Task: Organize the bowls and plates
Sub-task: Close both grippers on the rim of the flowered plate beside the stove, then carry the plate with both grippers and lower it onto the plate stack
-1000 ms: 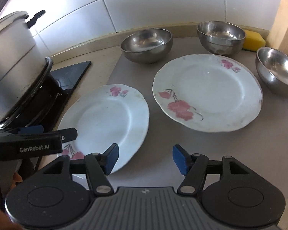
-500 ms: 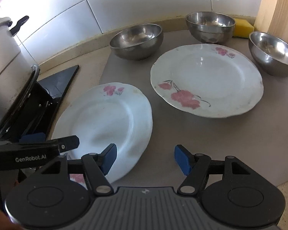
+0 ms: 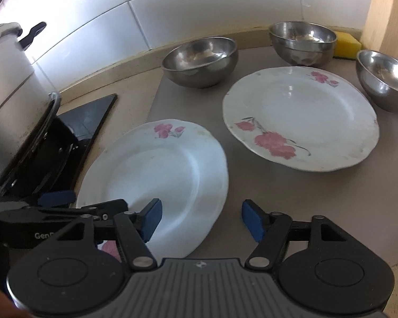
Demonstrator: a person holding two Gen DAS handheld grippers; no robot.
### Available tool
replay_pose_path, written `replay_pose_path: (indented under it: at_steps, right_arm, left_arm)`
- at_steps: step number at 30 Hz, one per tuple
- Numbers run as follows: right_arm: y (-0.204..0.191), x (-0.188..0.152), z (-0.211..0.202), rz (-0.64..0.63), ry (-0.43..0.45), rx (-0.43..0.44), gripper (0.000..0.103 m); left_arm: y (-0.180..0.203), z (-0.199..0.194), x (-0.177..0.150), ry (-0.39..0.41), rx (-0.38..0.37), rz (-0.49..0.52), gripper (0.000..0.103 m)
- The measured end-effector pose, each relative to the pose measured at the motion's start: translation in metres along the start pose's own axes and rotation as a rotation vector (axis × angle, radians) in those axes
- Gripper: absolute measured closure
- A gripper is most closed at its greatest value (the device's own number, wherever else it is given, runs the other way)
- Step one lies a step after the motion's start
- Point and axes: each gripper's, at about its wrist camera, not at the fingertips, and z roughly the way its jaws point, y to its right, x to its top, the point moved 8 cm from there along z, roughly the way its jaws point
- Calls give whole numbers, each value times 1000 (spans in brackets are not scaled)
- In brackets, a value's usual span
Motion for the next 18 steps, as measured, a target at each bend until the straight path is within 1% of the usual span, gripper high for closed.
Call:
replay_pose_path:
  at_steps: [1, 2, 3, 4, 6, 8, 13, 18]
  right_arm:
    - [-1, 0, 0, 8, -8, 18, 76]
    - [-1, 0, 0, 19, -9, 17, 76]
    - [-1, 0, 0, 25, -11, 20, 77]
    - [0, 1, 0, 33, -10, 26, 79]
    - [4, 1, 0, 56, -11, 36, 83]
    - [6, 1, 0, 69, -16, 46, 86]
    - [6, 0, -1, 80, -18, 51, 86]
    - [5, 0, -2, 85, -24, 54, 86]
  left_arm:
    - [1, -1, 0, 2, -4, 2, 10]
    - [3, -2, 1, 7, -14, 6, 19]
    - [6, -4, 2, 15, -31, 14, 24]
    - [9, -6, 3, 15, -49, 20, 32]
    - [12, -5, 5, 13, -42, 24, 31]
    - [12, -5, 7, 14, -42, 17, 32]
    - [9, -9, 8, 5, -37, -3, 40]
    - [10, -16, 10, 20, -23, 0, 41]
